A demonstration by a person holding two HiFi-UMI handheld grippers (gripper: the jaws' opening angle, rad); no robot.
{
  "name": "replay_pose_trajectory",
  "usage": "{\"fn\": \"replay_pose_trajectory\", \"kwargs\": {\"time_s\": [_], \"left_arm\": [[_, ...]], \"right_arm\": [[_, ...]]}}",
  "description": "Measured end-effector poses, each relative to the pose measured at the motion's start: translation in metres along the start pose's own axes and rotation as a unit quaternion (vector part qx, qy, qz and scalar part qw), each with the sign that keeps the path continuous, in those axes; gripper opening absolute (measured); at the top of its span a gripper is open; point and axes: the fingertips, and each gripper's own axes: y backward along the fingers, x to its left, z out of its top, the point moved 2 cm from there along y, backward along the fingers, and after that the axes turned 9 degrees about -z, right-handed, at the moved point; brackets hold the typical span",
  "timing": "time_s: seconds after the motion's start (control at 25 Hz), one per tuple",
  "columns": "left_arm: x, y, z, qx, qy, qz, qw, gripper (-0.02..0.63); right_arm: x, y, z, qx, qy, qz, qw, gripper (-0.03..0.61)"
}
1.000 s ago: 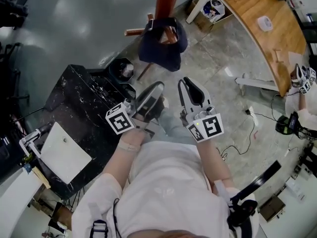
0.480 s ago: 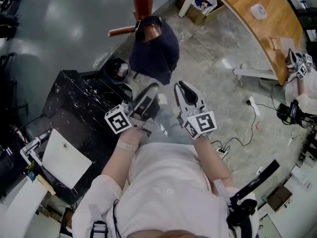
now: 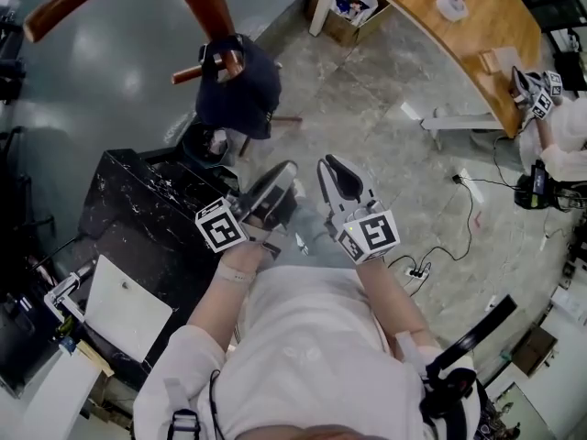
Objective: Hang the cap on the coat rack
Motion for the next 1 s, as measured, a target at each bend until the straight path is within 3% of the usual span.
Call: {"fn": "replay_pose_trajectory", "kwargs": {"time_s": [0.52,0.72,1.0], "left_arm": [[-0.089,-0.034,-0.005,0.028,-0.043,-0.045,0.9977,0.008],[-0.128,-0.039,0.003,0.027,-0.072,-0.056,0.9954,0.008],[-0.179,-0.012,0.032,-0.018,-0.126,-0.056,0.9903,0.008]], "right_arm": [[0.022,0.038,0.089,-0.081,0.006,0.012,0.997,0.046],[0.048,0.046,0.13,-0.117,0.012,0.04,0.992,0.046],[0.105,0.047,0.164,-0.147,0.018,0.105,0.983,0.046]]}}
